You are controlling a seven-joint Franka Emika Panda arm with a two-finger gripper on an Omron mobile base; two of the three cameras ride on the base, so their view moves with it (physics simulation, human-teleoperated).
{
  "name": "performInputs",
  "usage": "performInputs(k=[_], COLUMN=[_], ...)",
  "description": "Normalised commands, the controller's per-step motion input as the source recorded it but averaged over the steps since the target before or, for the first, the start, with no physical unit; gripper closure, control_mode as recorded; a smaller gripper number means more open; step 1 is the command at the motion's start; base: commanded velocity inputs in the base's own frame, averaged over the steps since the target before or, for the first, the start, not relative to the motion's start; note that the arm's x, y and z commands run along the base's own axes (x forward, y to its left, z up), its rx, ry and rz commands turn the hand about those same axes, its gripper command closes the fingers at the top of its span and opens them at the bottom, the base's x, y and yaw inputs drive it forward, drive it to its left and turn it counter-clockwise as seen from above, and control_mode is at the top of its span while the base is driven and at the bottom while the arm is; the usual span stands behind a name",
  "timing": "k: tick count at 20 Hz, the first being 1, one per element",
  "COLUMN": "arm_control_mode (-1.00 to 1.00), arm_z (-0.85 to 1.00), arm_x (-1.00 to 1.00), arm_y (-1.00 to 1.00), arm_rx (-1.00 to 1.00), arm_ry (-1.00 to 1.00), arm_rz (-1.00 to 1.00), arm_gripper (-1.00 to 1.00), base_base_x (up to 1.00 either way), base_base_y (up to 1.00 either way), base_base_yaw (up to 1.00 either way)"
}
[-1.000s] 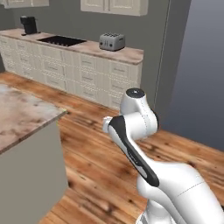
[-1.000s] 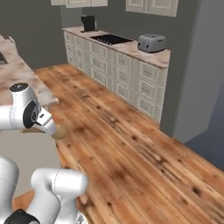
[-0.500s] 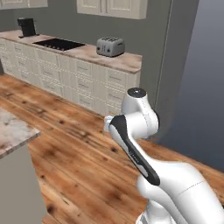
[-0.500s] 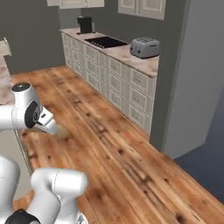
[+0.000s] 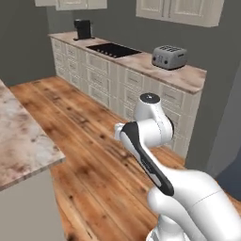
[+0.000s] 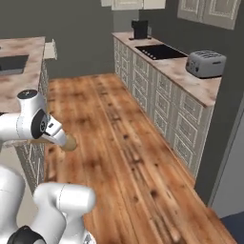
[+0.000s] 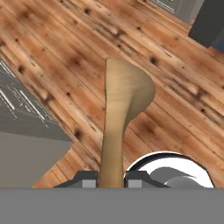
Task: Organize the utensils by type. Pick up the wooden spoons from the counter and place them in the open cabinet. Then pick up the metallic utensils from the counter and place them in the open drawer.
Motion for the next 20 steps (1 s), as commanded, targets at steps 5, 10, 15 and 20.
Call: performInputs(k=[5,10,15,20], arm_control_mode=[1.0,1.0,1.0,1.0], arm_z=[0.0,0.0,0.0,0.0], arm_x=[0.0,0.0,0.0,0.0], arm_y=[0.0,0.0,0.0,0.0], arm_rx=[0.0,0.0,0.0,0.0], arm_ry=[0.0,0.0,0.0,0.0], arm_rz=[0.0,0.0,0.0,0.0], arm_gripper=[1.0,1.0,1.0,1.0], base_base_x=[1.0,1.0,1.0,1.0], base_base_y=[-0.23,-0.36,-0.31,-0.12], base_base_yaw=[0.27,0.12,0.09,0.1])
